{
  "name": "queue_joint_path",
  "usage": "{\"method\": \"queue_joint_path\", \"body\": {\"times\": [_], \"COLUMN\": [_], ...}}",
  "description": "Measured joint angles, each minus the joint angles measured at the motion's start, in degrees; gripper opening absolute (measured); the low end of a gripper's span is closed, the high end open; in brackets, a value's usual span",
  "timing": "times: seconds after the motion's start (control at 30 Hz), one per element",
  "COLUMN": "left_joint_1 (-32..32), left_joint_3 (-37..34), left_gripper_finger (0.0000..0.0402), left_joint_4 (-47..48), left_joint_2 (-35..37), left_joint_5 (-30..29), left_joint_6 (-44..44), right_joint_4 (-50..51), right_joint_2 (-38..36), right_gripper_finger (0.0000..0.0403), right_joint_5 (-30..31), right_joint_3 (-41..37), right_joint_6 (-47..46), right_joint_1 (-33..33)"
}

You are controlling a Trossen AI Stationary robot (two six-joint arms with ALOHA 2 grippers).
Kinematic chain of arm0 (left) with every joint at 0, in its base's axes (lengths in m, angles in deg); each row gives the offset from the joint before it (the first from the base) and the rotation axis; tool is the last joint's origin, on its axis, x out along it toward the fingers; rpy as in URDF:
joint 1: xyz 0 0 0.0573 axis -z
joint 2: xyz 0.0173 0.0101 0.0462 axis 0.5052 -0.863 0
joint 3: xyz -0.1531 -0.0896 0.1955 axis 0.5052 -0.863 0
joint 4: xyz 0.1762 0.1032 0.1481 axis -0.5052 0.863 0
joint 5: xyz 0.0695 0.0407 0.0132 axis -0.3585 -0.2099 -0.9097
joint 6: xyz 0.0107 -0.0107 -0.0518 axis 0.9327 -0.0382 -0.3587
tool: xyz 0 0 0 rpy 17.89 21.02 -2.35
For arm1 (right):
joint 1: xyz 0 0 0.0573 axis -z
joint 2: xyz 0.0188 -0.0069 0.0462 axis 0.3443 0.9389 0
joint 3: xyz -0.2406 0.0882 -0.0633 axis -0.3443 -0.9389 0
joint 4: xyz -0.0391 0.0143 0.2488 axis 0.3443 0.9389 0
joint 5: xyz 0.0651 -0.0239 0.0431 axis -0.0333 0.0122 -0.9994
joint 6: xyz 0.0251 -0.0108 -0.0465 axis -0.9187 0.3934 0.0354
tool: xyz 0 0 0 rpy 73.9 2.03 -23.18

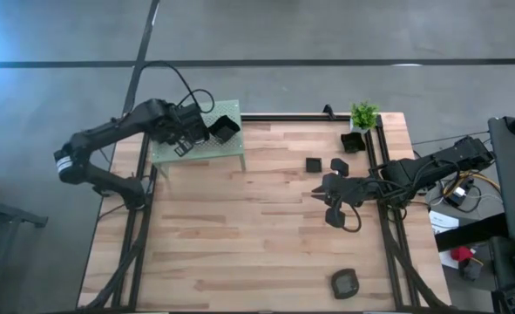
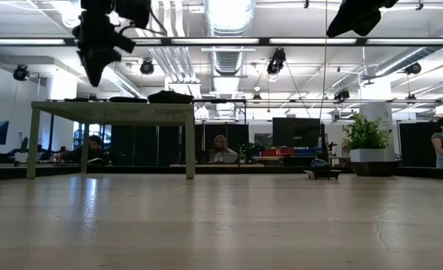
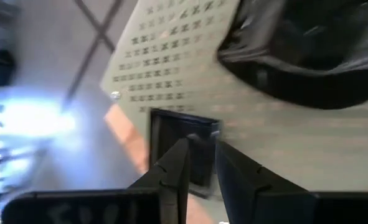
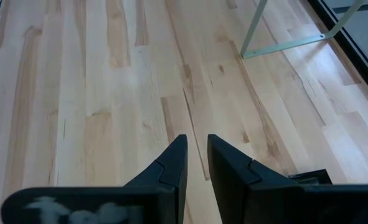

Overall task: Pick & Place Mini shaped plates
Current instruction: Stack the black wave square shaped plate on top of the wave square shaped plate on the shelf

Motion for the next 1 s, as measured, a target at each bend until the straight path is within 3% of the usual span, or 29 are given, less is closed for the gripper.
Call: {"method": "queue_joint_path", "body": {"times": [0.13, 0.37, 0.7, 1.0], "left_joint_1": [3.7, 18.7, 47.4, 69.6], "left_joint_3": [3.6, 4.7, 4.1, -0.8], "left_gripper_finger": [0.007, 0.0018, 0.0001, 0.0], "left_joint_4": [0.0, -1.6, -5.9, -23.5], "left_joint_2": [1.1, 4.7, 4.7, 0.7], "left_joint_5": [3.8, 0.0, -14.0, -30.2], "left_joint_6": [-3.6, -13.4, -34.3, -36.9], "right_joint_4": [0.0, 0.0, 0.1, 0.4], "right_joint_2": [0.0, 0.0, 0.0, 0.0], "right_gripper_finger": [0.0059, 0.0059, 0.0059, 0.0059], "right_joint_5": [0.0, 0.0, 0.0, 0.0], "right_joint_3": [0.0, 0.0, 0.0, 0.0], "right_joint_6": [0.0, 0.0, 0.0, -2.7], "right_joint_1": [0.0, 0.0, 0.0, 0.0]}}
